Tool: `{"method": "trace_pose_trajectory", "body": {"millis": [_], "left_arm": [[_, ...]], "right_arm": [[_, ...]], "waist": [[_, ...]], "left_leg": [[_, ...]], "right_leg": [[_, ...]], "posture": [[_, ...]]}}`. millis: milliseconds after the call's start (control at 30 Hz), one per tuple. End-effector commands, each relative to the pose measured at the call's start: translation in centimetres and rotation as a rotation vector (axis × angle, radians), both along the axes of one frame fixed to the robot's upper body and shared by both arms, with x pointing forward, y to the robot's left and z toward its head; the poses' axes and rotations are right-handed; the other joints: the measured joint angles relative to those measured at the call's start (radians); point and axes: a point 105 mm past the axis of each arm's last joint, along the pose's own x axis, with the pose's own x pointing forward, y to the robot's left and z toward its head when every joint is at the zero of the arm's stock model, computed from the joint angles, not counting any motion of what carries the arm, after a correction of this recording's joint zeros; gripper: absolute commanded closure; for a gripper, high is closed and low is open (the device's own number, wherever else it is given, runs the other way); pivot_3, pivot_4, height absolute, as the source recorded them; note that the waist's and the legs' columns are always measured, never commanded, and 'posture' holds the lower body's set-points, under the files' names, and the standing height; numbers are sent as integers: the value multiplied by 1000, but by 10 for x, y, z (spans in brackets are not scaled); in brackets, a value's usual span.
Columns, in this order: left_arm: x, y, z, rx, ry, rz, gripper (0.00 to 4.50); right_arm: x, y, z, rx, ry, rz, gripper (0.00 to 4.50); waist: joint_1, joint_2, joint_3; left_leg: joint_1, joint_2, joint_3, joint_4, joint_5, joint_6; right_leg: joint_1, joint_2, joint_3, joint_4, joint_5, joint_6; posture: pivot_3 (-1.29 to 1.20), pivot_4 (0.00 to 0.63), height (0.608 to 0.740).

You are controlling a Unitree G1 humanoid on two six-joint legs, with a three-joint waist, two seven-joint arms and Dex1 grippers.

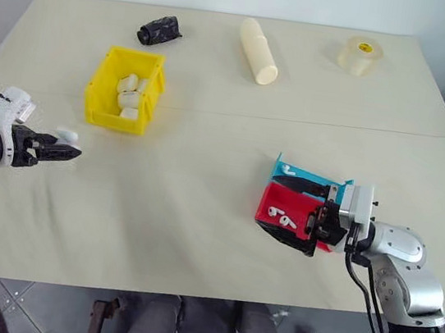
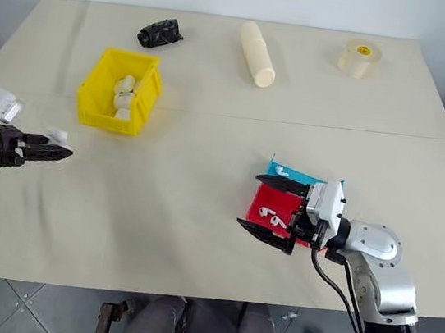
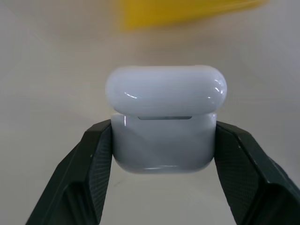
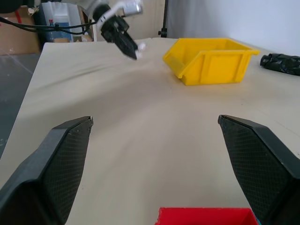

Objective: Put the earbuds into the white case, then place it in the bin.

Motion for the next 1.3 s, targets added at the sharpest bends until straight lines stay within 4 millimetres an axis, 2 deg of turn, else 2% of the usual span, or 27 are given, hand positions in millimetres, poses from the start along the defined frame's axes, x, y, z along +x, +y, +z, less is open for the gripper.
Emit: {"method": "trace_pose_trajectory", "body": {"millis": [33,167,300,367,467,567,633,767,900,1000,1133,1300], "left_arm": [[-20,-32,55,-130,-400,-203,1702],[-29,-60,51,-147,-508,-267,1702],[-39,-122,24,-151,-623,-436,1702],[-49,-152,11,-160,-653,-549,1702],[-58,-174,1,-159,-692,-645,1702],[-68,-208,-10,-213,-770,-753,1702],[-70,-224,-13,-264,-798,-782,1702],[-78,-242,-13,-322,-859,-875,1702],[-76,-268,-5,-405,-949,-922,1702],[-75,-275,-4,-439,-974,-933,1702],[-75,-279,-5,-458,-958,-942,1702],[-74,-277,-7,-448,-932,-927,1702]], "right_arm": [[0,-11,8,-14,-29,-14,0],[2,-19,8,-38,-26,-32,0],[0,-41,7,-74,-29,-112,0],[-5,-54,8,-86,-32,-166,0],[-12,-64,8,-101,-28,-204,0],[-25,-88,8,-140,-26,-302,0],[-34,-102,9,-161,-22,-359,0],[-48,-117,9,-196,-8,-424,0],[-68,-130,5,-241,22,-484,0],[-75,-132,1,-264,46,-492,0],[-75,-125,1,-283,80,-463,0],[-57,-102,-5,-364,247,-459,0]], "waist": [[1,0,0],[4,0,0],[10,1,-1],[17,1,-1],[25,1,-1],[28,5,-3],[33,5,-3],[31,5,-3],[31,6,-4],[30,6,-4],[28,6,-4],[29,7,-4]], "left_leg": [[0,0,0,0,0,0],[0,1,-1,1,0,0],[1,-1,0,1,0,0],[1,-1,0,1,0,1],[1,0,0,1,0,1],[2,1,3,1,0,0],[4,0,3,1,-1,1],[3,0,3,2,-1,2],[4,0,3,2,-1,2],[6,-2,3,3,-2,4],[6,-2,3,4,-3,5],[5,0,1,6,-3,5]], "right_leg": [[0,0,0,0,0,0],[2,1,-2,-1,0,0],[3,-1,-1,-2,0,0],[4,-1,-1,-2,1,0],[4,0,-1,-4,1,0],[4,1,-1,-4,1,-1],[6,0,-1,-6,1,0],[8,1,-1,-10,2,1],[10,1,-1,-11,2,1],[13,1,-2,-14,3,3],[14,1,-1,-15,3,3],[14,1,-1,-14,3,3]], "posture": [[0,150,740],[0,150,740],[0,150,740],[0,150,740],[0,150,740],[0,150,740],[0,150,740],[0,150,740],[0,150,740],[0,150,740],[0,150,740],[0,150,740]]}}
